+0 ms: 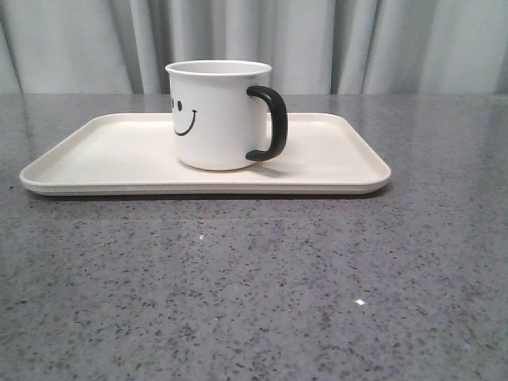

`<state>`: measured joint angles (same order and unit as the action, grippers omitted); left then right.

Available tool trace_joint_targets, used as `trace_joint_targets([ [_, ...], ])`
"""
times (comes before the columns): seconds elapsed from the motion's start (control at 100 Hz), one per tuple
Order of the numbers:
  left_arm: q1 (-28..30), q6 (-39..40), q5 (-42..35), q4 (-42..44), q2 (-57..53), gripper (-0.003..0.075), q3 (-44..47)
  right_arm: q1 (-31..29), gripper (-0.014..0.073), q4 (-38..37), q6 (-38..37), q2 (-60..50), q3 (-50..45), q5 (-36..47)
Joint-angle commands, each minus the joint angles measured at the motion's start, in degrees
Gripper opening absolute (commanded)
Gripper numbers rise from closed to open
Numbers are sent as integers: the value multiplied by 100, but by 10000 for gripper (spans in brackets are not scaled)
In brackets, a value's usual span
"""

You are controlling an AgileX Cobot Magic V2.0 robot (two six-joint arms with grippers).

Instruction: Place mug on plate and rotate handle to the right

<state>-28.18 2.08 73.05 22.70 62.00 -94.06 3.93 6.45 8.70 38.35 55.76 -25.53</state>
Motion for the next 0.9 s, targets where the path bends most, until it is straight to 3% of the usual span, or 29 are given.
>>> trace_joint_targets([
  [0.0, -22, 188, -64, 330, -385, 38, 374, -12, 371, -59, 38, 40, 156, 367],
  [0.03, -22, 284, -64, 411, -529, -23, 573, -12, 371, -59, 38, 40, 156, 342],
  [0.24, -22, 440, -90, 690, -1175, -20, 1460, -12, 371, -64, 76, 40, 167, 332],
  [0.4, -22, 440, -90, 725, -1324, -20, 1589, 2, 371, -59, 254, 342, 513, 503],
  [0.6, -22, 498, -158, 725, -1321, -20, 1589, 392, 371, 42, 259, 1492, 1964, -104],
  [0.89, -22, 585, -307, 725, -1321, -20, 1589, 1768, 371, 54, 646, 3617, 4132, -1636],
])
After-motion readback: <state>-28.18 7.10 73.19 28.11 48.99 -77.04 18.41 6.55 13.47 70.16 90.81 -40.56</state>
